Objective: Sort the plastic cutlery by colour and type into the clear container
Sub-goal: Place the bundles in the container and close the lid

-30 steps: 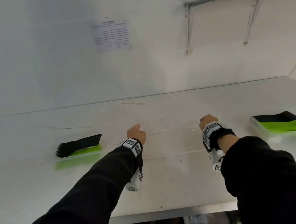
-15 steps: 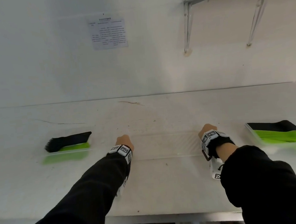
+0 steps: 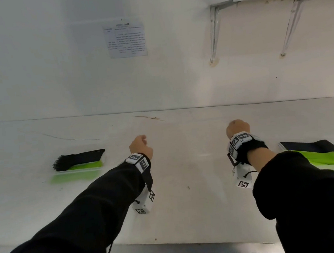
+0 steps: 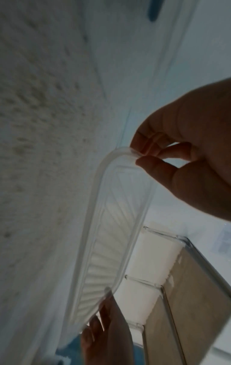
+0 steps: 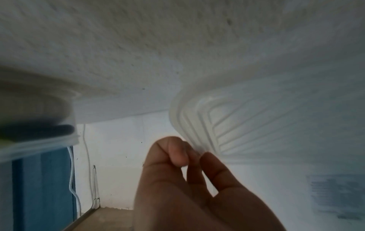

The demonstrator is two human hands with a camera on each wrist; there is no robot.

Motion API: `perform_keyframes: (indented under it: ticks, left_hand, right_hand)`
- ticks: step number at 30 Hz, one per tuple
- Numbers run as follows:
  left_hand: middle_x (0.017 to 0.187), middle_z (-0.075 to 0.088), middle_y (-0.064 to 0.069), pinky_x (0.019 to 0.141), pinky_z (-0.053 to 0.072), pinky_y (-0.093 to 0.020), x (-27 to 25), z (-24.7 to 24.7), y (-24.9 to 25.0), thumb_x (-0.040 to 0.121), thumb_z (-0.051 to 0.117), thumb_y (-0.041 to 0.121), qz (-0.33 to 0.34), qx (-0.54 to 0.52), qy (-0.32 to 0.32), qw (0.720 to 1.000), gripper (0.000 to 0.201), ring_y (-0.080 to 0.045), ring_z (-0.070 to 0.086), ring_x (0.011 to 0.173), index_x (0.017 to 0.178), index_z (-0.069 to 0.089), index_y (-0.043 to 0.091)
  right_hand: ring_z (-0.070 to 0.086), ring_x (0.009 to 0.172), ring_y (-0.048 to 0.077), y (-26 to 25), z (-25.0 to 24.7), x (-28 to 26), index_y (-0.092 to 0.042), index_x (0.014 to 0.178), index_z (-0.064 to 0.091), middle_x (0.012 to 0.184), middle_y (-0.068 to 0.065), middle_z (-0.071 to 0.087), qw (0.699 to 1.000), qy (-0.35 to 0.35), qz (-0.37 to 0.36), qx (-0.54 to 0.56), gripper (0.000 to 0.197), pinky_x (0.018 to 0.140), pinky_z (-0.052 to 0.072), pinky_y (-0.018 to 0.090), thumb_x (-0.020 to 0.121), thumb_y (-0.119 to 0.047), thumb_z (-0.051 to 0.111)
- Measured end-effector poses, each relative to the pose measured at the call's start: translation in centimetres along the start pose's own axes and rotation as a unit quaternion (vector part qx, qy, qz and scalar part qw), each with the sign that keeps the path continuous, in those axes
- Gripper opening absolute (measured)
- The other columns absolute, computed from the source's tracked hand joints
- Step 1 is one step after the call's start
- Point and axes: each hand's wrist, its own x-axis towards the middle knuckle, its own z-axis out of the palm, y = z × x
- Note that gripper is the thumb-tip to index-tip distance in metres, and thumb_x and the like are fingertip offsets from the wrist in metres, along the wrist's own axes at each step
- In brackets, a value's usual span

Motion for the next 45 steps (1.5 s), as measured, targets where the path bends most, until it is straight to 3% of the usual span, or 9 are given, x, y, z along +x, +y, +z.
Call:
perform_keyframes:
  ticks: [5, 10, 14, 18, 22, 26, 37, 40, 45]
  left_hand:
    - [0.125, 0.055, -0.018, 0.096, 0.036, -0.031, 2.0, -3.7, 1.5, 0.097, 0.042, 0.009, 0.058, -0.103, 0.13, 0.985, 0.032, -0.031, 0.052, 0.116, 0.126, 0.052, 0.002]
    - [0.125, 0.059, -0.017, 0.104, 0.039, -0.039, 4.9, -8.8, -1.5, 0.101, 0.027, 0.036, -0.01, -0.269, 0.198, 0.943, 0.051, -0.031, 0.054, 0.118, 0.121, 0.056, -0.001]
    - [0.085, 0.066, -0.011, 0.099, 0.046, -0.044, 6.5, -14.4, -6.2, 0.094, 0.032, 0.047, -0.084, -0.346, 0.218, 0.909, 0.052, -0.033, 0.061, 0.094, 0.076, 0.062, 0.009]
    - [0.069, 0.061, -0.001, 0.097, 0.049, -0.039, 6.8, -19.2, -11.0, 0.085, 0.055, 0.033, -0.12, -0.36, 0.189, 0.906, 0.03, -0.016, 0.058, 0.071, 0.063, 0.057, 0.013]
    - [0.114, 0.066, -0.01, 0.1, 0.044, -0.031, 6.5, -22.2, -15.5, 0.085, 0.059, 0.015, -0.099, -0.237, 0.171, 0.951, 0.033, -0.026, 0.061, 0.105, 0.118, 0.063, 0.009]
    - [0.124, 0.063, -0.011, 0.104, 0.035, -0.026, 6.3, -23.5, -18.3, 0.088, 0.058, 0.011, -0.091, -0.09, 0.129, 0.983, 0.039, -0.026, 0.055, 0.118, 0.126, 0.059, 0.009]
    - [0.129, 0.059, -0.012, 0.109, 0.034, -0.031, 7.0, -23.4, -21.5, 0.089, 0.056, 0.012, -0.1, -0.021, 0.054, 0.993, 0.037, -0.029, 0.05, 0.125, 0.125, 0.06, 0.006]
    - [0.104, 0.063, -0.015, 0.098, 0.043, -0.031, 7.2, -23.4, -22.1, 0.086, 0.056, 0.011, -0.122, -0.035, 0.032, 0.991, 0.013, -0.036, 0.058, 0.113, 0.092, 0.067, 0.009]
    - [0.125, 0.062, -0.01, 0.091, 0.049, -0.032, 7.1, -23.2, -22.6, 0.091, 0.054, 0.02, -0.117, -0.064, 0.027, 0.991, 0.04, -0.032, 0.065, 0.096, 0.13, 0.055, 0.011]
  right_hand:
    - [0.056, 0.109, 0.039, -4.6, -0.3, 0.0, 0.003, 0.119, 0.056, 0.122, 0.025, 0.056, 0.966, 0.083, -0.031, 0.241, 0.036, 0.095, 0.046, 0.046, 0.098, -0.017, 0.034]
    - [0.055, 0.059, 0.023, -10.8, 2.9, -3.5, -0.002, 0.106, 0.06, 0.084, 0.013, 0.059, 0.896, 0.032, -0.047, 0.44, 0.031, 0.075, 0.054, 0.044, 0.092, -0.004, 0.033]
    - [0.052, 0.058, 0.019, -14.9, 6.6, -7.2, -0.005, 0.083, 0.058, 0.065, 0.007, 0.053, 0.849, -0.04, -0.013, 0.527, 0.021, 0.068, 0.053, 0.036, 0.094, -0.01, 0.041]
    - [0.057, 0.065, 0.019, -17.4, 11.5, -10.1, -0.007, 0.083, 0.059, 0.069, 0.004, 0.057, 0.89, -0.022, -0.084, 0.448, 0.014, 0.084, 0.055, 0.044, 0.09, -0.018, 0.053]
    - [0.057, 0.096, 0.023, -18.8, 15.1, -12.4, -0.008, 0.12, 0.057, 0.118, 0.012, 0.057, 0.935, -0.028, -0.128, 0.329, 0.035, 0.088, 0.043, 0.028, 0.085, -0.011, 0.056]
    - [0.052, 0.116, 0.028, -19.7, 17.1, -14.4, -0.008, 0.129, 0.053, 0.136, 0.013, 0.044, 0.957, -0.036, -0.123, 0.261, 0.042, 0.094, 0.037, 0.027, 0.087, -0.011, 0.052]
    - [0.039, 0.127, 0.03, -20.5, 18.3, -16.1, -0.01, 0.127, 0.053, 0.134, 0.012, 0.049, 0.984, -0.045, -0.083, 0.153, 0.041, 0.1, 0.035, 0.034, 0.087, -0.01, 0.049]
    - [0.039, 0.126, 0.031, -20.5, 18.7, -16.2, -0.009, 0.128, 0.052, 0.134, 0.012, 0.048, 0.987, -0.051, -0.069, 0.134, 0.041, 0.099, 0.036, 0.034, 0.088, -0.01, 0.048]
    - [0.044, 0.124, 0.031, -20.7, 19.2, -16.4, -0.003, 0.132, 0.046, 0.139, 0.017, 0.041, 0.985, -0.044, -0.053, 0.159, 0.04, 0.097, 0.038, 0.033, 0.093, -0.009, 0.043]
